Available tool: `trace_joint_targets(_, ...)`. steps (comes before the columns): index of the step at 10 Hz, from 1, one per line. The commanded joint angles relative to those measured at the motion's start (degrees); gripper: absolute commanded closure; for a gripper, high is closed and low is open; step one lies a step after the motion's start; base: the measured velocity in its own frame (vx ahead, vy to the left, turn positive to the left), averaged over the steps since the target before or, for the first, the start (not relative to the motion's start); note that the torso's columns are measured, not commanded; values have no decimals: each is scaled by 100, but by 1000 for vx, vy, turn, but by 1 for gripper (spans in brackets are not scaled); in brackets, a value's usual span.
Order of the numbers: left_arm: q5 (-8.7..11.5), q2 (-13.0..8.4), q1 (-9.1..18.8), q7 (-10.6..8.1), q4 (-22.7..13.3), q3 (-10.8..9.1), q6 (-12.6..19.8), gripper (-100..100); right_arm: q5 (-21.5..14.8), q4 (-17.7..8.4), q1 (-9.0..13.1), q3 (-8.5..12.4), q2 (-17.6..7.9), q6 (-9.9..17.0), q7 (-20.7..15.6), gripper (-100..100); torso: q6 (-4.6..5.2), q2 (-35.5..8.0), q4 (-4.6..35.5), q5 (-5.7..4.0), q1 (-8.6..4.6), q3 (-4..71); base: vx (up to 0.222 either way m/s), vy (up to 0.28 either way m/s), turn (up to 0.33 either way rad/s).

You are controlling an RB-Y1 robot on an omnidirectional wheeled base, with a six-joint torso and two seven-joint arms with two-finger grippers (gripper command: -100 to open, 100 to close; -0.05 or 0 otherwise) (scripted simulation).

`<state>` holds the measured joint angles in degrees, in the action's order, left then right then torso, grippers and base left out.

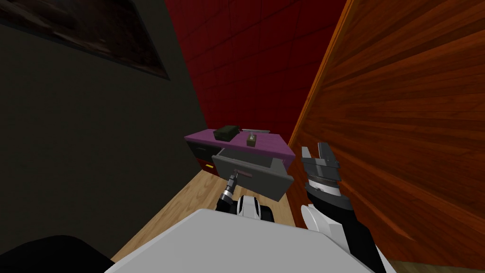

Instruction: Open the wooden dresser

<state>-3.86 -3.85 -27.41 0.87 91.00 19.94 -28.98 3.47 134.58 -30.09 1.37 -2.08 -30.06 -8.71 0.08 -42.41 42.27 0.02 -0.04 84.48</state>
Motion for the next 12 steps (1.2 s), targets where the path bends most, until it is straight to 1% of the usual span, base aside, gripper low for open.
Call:
trace_joint_targets(1, -10, -16, -56, 1, 41, 27, -4, 100, 0, 0, 0, 0, 0, 0, 0, 0, 2, 3, 1, 0, -10, 2, -100, 14, 9)
trace_joint_targets(2, -21, -39, -167, 5, 211, 61, 94, -100, 0, 0, -1, 0, 0, 0, 0, 0, 1, 40, 1, -7, -20, 23, -18, 10, -2)
trace_joint_targets(6, -69, -107, -532, 19, 885, 197, 451, -100, 0, 1, -3, 0, 0, -1, 0, 0, -7, 20, 3, -2, 6, 13, 29, 5, -3)
trace_joint_targets(10, -116, -175, -897, 33, 1602, 334, 807, -100, 0, 1, -3, 0, 0, -1, 0, 0, -8, 9, 2, -2, 4, 6, 20, 10, -3)
trace_joint_targets(11, -116, -175, -897, 33, 1632, 334, 807, -100, 0, 1, -3, 0, 0, -1, 0, 0, -8, 9, 7, -4, 1, 9, 9, 3, -3)
trace_joint_targets(12, -128, -192, -989, 37, 1810, 368, 896, -100, 0, 1, -3, 0, 0, -1, 0, 0, -9, -1, 19, -8, -2, 6, 10, 1, -2)
